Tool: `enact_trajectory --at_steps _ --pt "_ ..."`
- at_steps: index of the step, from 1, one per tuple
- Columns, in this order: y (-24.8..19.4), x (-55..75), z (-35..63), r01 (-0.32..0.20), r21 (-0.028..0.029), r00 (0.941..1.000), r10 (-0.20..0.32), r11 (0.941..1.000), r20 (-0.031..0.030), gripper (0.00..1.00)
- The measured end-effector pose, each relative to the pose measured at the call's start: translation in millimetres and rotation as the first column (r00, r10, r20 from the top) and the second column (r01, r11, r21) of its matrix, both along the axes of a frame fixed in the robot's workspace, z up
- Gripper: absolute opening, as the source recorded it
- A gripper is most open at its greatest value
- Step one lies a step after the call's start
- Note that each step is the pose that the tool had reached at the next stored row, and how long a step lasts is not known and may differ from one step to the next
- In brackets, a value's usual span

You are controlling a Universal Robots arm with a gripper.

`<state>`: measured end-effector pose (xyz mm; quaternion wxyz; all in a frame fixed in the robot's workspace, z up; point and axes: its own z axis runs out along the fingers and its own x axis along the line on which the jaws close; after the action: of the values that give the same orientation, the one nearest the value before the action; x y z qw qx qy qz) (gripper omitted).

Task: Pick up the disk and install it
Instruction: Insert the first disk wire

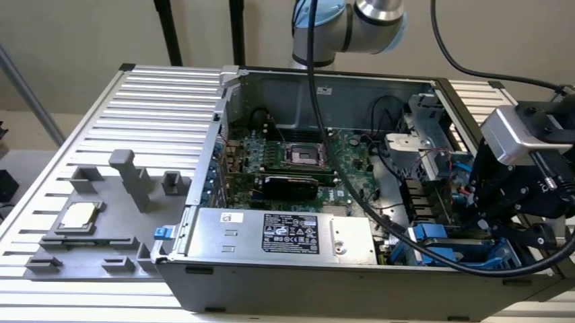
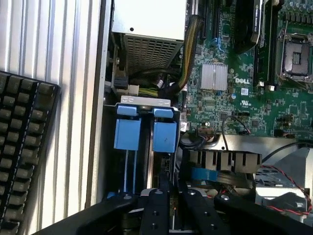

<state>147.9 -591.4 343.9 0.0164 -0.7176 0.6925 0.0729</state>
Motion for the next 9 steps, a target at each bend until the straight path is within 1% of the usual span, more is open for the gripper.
enact_trajectory --at_steps 2,3,4,6,7,8,9 --pt "0.0 -2.0 0.0 0.004 -0.0007 1.0 -0.004 1.0 0.0055 0.16" --pt "0.0 -2.5 0.0 0.005 -0.0015 0.9999 -0.005 1.0 0.0102 0.16" --pt "0.0 -2.7 0.0 0.008 -0.0024 0.9998 -0.008 1.0 0.0159 0.16" --pt "0.0 -2.8 0.0 0.012 -0.0049 0.9994 -0.012 0.9999 0.0314 0.16" --pt "0.0 -2.9 0.0 0.015 -0.0063 0.9992 -0.015 0.9999 0.0382 0.16" --pt "0.0 -2.9 0.0 0.02 -0.008 0.9989 -0.019 0.9998 0.0436 0.16" --pt "0.0 -2.9 0.0 0.025 -0.01 0.9986 -0.024 0.9996 0.0476 0.16"
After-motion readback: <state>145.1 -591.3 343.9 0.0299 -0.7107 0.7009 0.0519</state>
